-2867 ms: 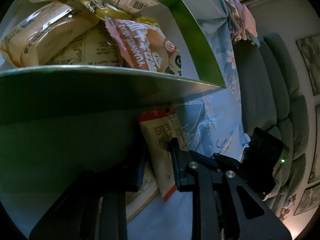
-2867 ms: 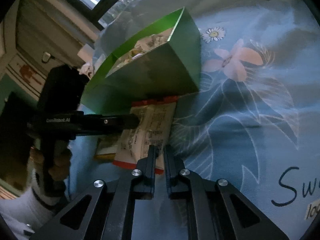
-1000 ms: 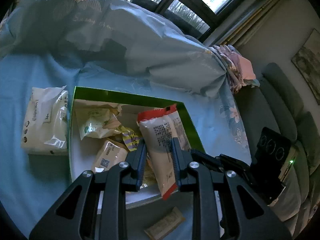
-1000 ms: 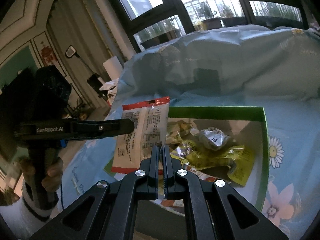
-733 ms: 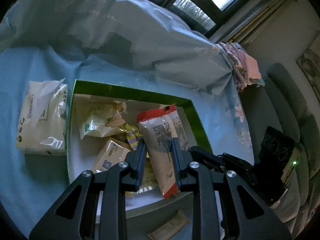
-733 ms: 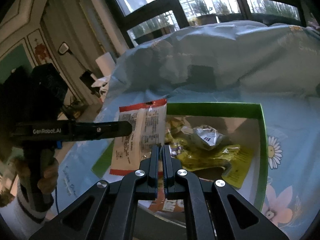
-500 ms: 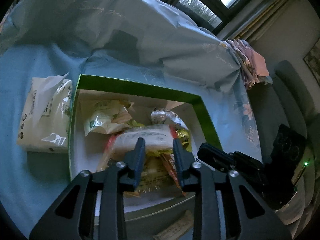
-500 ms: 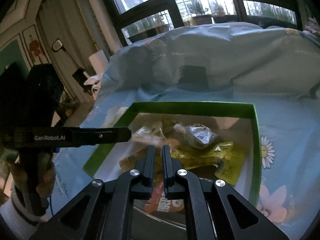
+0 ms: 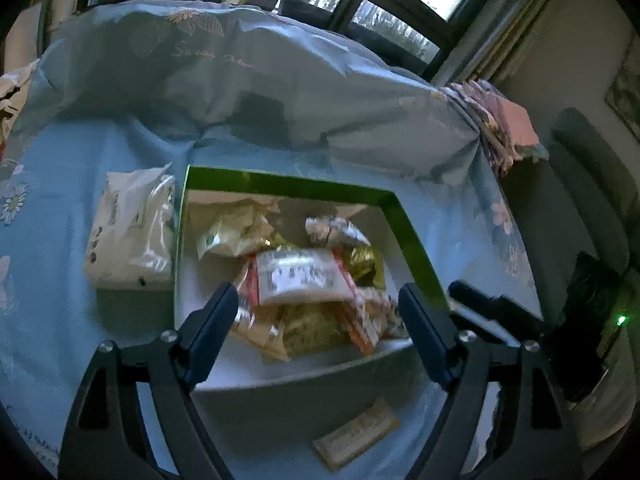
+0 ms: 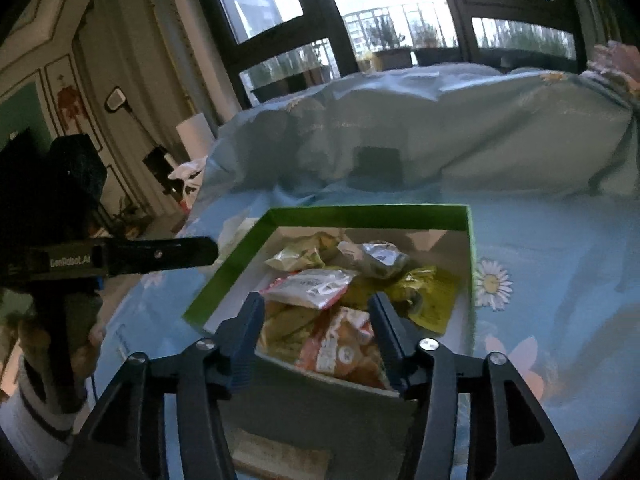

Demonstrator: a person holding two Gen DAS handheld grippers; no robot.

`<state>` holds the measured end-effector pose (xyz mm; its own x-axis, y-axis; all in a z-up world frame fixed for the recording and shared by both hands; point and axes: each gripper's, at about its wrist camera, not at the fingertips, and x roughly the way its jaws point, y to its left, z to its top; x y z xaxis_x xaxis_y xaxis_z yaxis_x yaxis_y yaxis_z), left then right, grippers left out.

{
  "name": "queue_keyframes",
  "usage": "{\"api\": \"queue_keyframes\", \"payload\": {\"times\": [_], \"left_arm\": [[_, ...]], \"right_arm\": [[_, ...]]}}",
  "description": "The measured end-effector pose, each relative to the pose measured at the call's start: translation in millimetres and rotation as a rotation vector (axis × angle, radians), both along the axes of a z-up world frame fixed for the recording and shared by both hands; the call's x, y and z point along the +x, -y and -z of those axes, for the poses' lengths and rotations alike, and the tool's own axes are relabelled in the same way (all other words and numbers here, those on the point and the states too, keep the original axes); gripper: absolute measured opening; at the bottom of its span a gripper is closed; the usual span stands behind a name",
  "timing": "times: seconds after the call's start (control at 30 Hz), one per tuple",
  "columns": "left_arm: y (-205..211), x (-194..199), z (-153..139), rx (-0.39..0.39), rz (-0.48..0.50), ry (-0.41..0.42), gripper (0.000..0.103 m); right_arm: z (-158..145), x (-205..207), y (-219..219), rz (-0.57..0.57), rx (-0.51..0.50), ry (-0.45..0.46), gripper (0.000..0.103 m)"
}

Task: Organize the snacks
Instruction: 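Move the left tool down to the yellow-edged bar packet on the cloth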

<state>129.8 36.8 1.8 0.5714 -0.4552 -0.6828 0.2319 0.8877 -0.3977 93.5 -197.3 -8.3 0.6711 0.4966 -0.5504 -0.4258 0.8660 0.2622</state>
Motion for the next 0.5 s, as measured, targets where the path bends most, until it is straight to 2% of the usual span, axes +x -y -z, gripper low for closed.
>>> {"api": "queue_keyframes", "payload": {"times": [0.23, 0.33, 0.43, 0.5], "left_arm": [[-1, -29, 7, 0.023, 0.015, -0.026, 0.089], [1, -44, 15, 0.03, 0.033, -0.053, 0.09], [6, -59, 27, 0.02, 0.057, -0.087, 0.101], [10, -65, 37, 0.011, 0.066, -0.114, 0.101]], "right_arm": [[0, -31, 8, 0.006, -0.024, 0.016, 0.062], [7, -43, 6, -0.027, -0.045, 0.0, 0.063], [17, -55, 6, -0.074, -0.052, -0.022, 0.063], [28, -61, 6, -0.103, -0.066, -0.051, 0.063]]}}
